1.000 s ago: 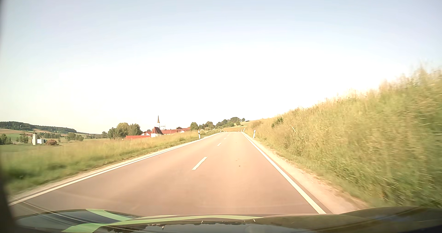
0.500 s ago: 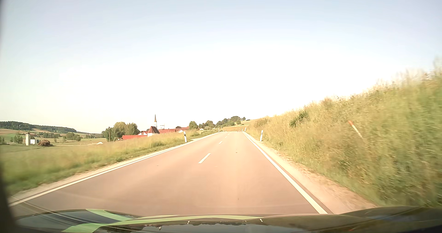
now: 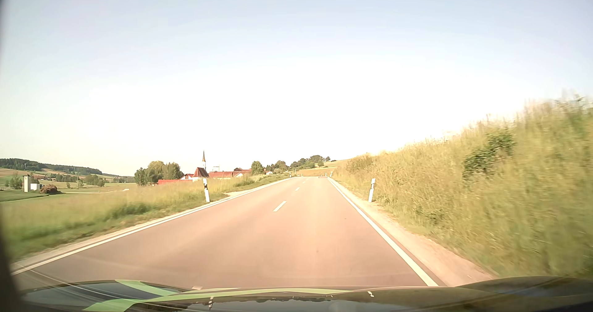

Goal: Follow the waypoints while adhering to traffic rules and regulations

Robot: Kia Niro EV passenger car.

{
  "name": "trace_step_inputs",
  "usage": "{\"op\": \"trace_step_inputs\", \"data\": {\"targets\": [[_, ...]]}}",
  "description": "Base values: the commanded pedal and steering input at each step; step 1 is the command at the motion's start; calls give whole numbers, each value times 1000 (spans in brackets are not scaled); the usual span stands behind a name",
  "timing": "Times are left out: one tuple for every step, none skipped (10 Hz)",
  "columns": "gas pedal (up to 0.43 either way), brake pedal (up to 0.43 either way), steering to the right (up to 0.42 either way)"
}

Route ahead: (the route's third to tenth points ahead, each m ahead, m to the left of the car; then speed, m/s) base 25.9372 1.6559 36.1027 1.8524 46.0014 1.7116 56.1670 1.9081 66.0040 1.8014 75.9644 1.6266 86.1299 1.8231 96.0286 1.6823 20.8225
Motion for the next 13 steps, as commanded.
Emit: {"op": "trace_step_inputs", "data": {"targets": [[189,0,-3],[189,0,-3],[177,0,-3],[150,0,-3],[150,0,-3],[150,0,-3],[150,0,-3],[150,0,-3],[138,0,-3],[118,0,-3],[98,0,-3],[87,0,-3],[87,0,-3]]}}
